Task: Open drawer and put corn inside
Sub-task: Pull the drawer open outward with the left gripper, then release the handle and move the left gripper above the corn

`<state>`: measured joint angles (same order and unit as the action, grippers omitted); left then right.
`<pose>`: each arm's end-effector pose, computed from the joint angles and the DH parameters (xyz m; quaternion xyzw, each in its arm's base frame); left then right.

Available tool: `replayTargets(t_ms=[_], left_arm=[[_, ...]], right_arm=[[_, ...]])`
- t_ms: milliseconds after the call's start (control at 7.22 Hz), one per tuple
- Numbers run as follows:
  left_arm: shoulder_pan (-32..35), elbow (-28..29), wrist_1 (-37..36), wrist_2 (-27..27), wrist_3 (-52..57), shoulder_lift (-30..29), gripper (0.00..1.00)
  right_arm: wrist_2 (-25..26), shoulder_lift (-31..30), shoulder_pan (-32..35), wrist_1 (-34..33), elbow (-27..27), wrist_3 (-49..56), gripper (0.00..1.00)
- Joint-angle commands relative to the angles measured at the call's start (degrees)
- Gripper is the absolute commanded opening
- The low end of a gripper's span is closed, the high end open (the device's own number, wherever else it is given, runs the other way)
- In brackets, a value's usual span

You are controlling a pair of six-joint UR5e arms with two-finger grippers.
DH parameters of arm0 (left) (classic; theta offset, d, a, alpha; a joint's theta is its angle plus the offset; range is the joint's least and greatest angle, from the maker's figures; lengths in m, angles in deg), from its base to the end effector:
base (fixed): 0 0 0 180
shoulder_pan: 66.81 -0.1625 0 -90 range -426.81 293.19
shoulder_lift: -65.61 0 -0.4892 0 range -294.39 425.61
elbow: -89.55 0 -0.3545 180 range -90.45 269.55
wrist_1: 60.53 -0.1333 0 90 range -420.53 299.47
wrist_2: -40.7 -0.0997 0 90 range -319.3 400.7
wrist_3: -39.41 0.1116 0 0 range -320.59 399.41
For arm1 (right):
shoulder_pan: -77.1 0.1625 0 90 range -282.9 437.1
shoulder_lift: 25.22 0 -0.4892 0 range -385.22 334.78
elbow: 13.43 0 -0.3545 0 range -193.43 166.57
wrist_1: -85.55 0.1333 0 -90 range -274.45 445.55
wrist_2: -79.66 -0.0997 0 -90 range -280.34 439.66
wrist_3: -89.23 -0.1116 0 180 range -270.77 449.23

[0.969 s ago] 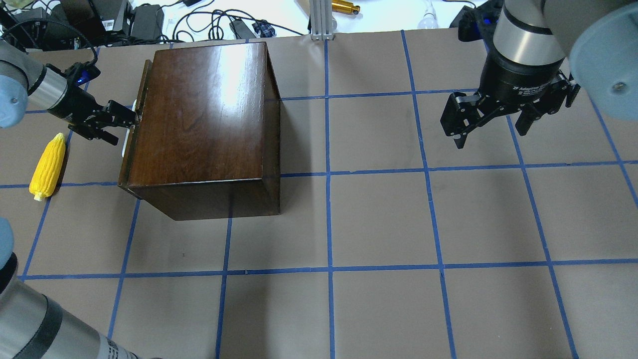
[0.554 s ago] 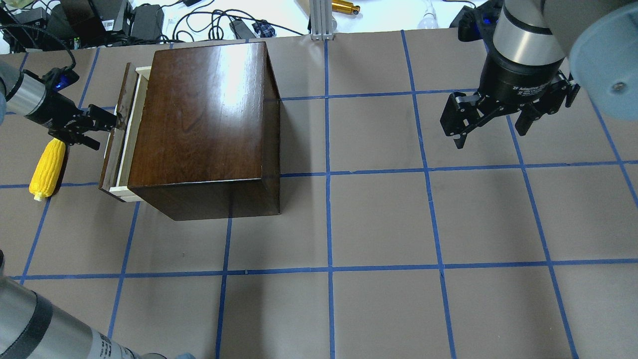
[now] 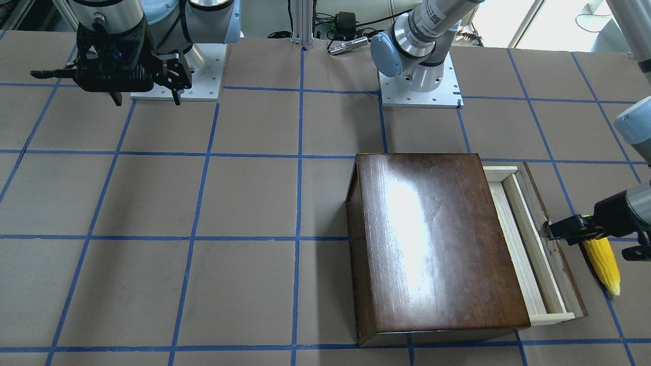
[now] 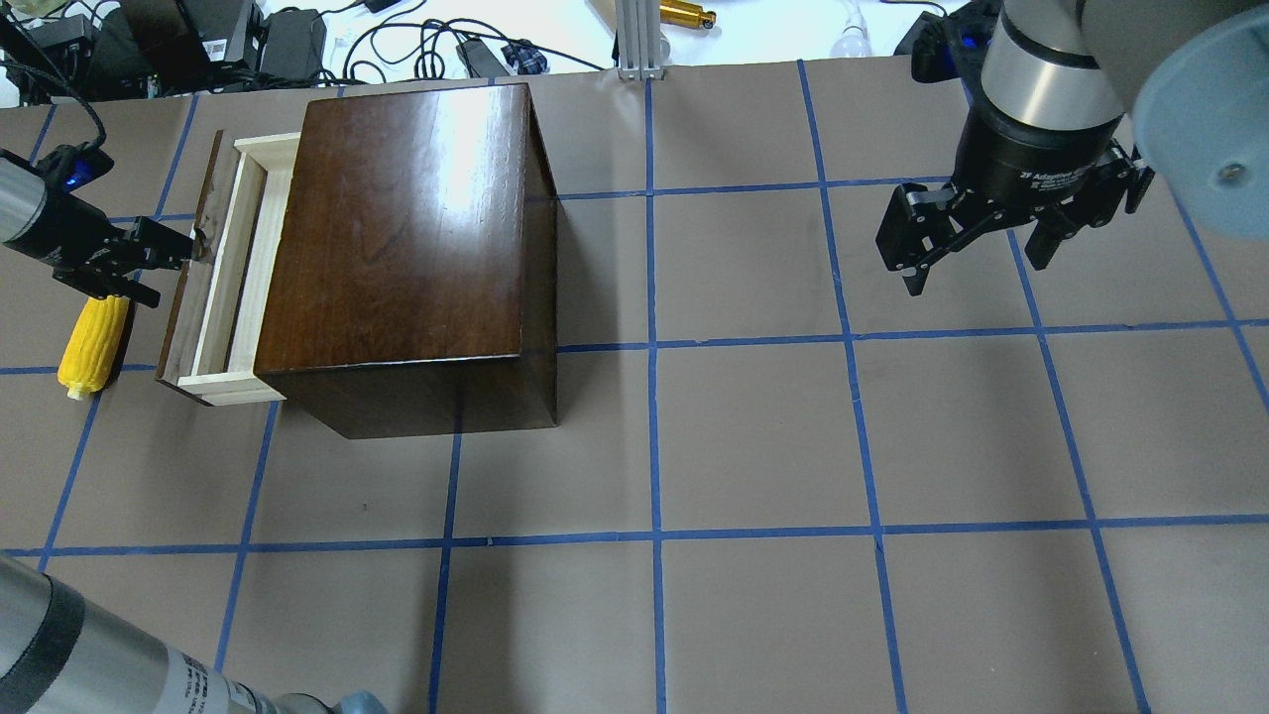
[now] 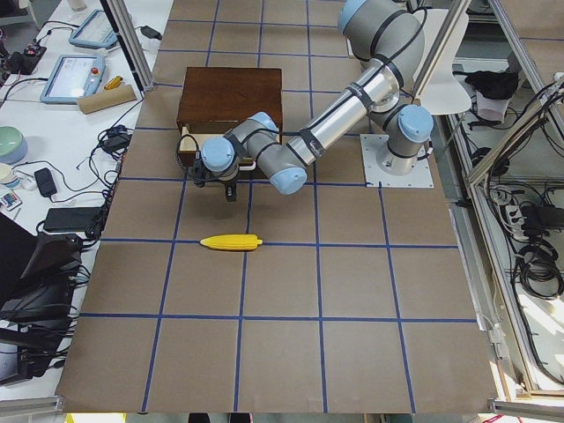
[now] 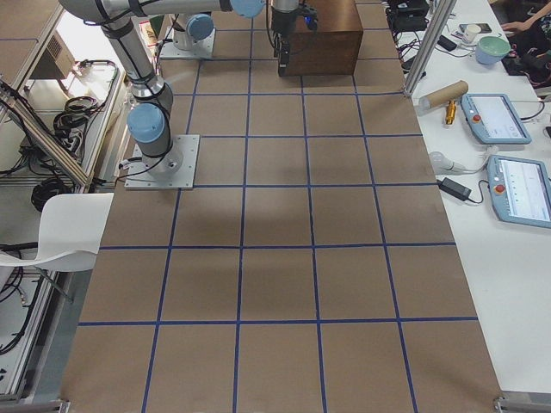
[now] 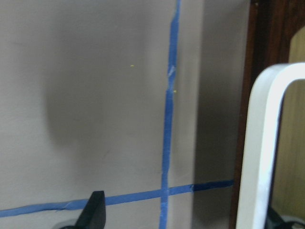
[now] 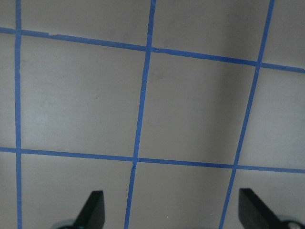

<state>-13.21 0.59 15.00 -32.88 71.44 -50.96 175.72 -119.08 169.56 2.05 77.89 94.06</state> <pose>0.2329 -0.5936 0.3231 0.0513 -0.9839 0.0011 0.1712 0.1391 -0.4074 0.5487 0.0653 -0.9959 -0.0356 0.0521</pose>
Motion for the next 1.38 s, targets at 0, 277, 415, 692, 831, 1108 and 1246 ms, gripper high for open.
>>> replayTargets(t_ms=[0, 277, 415, 692, 831, 1108, 1246], left_arm=[[-0.7, 0.6, 0.0, 0.0, 0.5, -0.1, 1.00], [-1.8, 0.7, -0.1, 0.0, 1.2, -0.1, 1.00], [-1.8, 0.8, 0.0, 0.0, 1.1, 0.1, 1.00], [-1.6, 1.7, 0.2, -1.1, 0.9, 2.0, 1.00], [-1.3, 3.6, 0.9, -4.9, 0.9, 2.7, 1.00], [-1.4, 6.5, 0.8, -14.0, 2.4, 2.3, 1.00], [-1.4, 8.1, 0.0, -18.2, 5.3, 0.9, 1.00]], right_arm=[[0.0, 0.0, 0.0, 0.0, 0.0, 0.0, 1.00], [0.0, 0.0, 0.0, 0.0, 0.0, 0.0, 1.00], [0.0, 0.0, 0.0, 0.0, 0.0, 0.0, 1.00], [-0.1, 0.0, 0.0, 0.0, 0.0, 0.0, 1.00], [0.0, 0.1, 0.0, 0.0, 0.0, 0.0, 1.00], [0.0, 0.0, 0.0, 0.0, 0.0, 0.0, 1.00], [-0.1, 0.0, 0.0, 0.0, 0.0, 0.0, 1.00]])
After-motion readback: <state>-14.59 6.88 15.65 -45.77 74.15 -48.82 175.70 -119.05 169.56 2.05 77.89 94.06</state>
